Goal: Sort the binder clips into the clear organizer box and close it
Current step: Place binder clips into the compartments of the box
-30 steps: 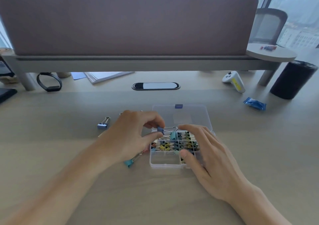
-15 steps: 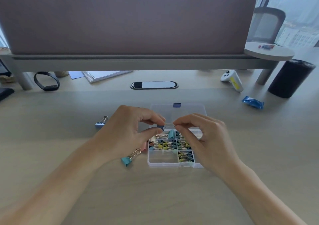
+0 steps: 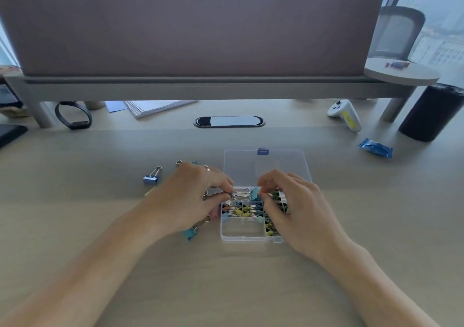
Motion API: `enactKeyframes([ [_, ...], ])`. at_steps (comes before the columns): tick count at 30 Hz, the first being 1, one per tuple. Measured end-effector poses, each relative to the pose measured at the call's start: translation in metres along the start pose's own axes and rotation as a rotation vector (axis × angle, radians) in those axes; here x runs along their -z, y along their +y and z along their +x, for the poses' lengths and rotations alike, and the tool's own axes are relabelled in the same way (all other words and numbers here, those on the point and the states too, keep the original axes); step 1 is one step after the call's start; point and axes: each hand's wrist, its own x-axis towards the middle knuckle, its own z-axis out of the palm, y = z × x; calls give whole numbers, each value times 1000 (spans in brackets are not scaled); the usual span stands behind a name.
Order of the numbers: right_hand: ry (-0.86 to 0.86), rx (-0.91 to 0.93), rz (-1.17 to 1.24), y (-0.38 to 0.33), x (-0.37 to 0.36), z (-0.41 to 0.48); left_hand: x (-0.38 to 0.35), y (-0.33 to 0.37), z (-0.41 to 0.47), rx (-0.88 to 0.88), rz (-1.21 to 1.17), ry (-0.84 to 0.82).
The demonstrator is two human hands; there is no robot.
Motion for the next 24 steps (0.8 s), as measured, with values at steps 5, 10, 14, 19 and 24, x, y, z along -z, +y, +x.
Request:
enactKeyframes([
  [5, -24, -23, 15, 0, 1, 0, -2, 1, 1, -72, 67, -12],
  [10, -39, -49, 42, 1, 1, -1, -4, -1, 1, -117, 122, -12],
  [14, -24, -47, 34, 0, 0, 0, -1, -1, 0, -93, 95, 33],
  [19, -38, -26, 11, 0, 0, -1, -2, -2, -1, -104, 117, 26],
  [24, -43, -29, 38, 2, 1, -1, -3, -4, -1, -107, 128, 38],
])
